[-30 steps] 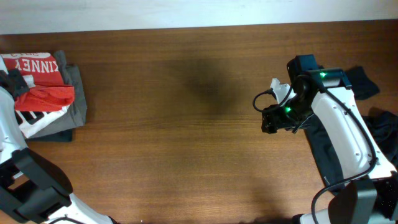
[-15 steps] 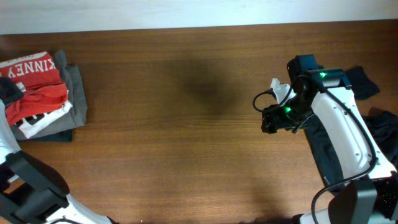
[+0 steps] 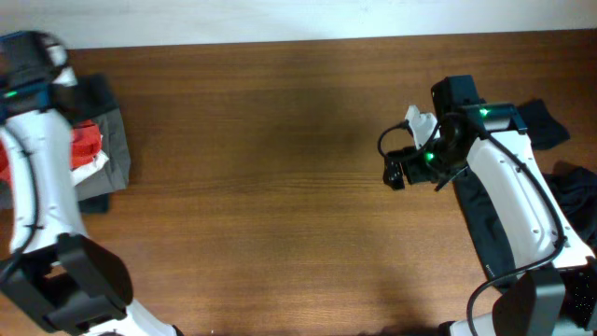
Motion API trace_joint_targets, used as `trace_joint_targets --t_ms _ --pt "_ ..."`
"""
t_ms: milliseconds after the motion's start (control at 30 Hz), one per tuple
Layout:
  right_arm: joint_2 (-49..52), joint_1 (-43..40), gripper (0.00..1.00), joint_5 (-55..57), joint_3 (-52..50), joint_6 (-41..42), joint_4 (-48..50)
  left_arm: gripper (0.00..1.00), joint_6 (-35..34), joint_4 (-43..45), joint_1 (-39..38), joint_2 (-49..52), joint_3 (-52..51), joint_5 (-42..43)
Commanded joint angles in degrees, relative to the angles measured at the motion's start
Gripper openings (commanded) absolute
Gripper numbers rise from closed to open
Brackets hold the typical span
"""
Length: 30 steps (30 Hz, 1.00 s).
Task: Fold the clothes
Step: 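Release the bundle and withdraw the left gripper from the stack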
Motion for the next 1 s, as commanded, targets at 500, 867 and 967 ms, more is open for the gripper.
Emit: trace_joint_targets --t_ms 500,867,967 --pt "-18.16 -0.15 0.99 4.59 -0.37 6.05 -0.55 0.99 -0.98 -37.73 -14.69 -4.85 0.61 6.16" --pt "-46.93 -0.07 0.99 7.34 -17.97 5.95 10.16 0.99 0.31 -8.33 -15.67 -40.61 -30.91 5.9" --pt "-55.34 -0.07 0.99 8.44 -24.68 5.97 14.4 0.99 0.31 2.73 -15.65 -52.87 -42.29 5.25"
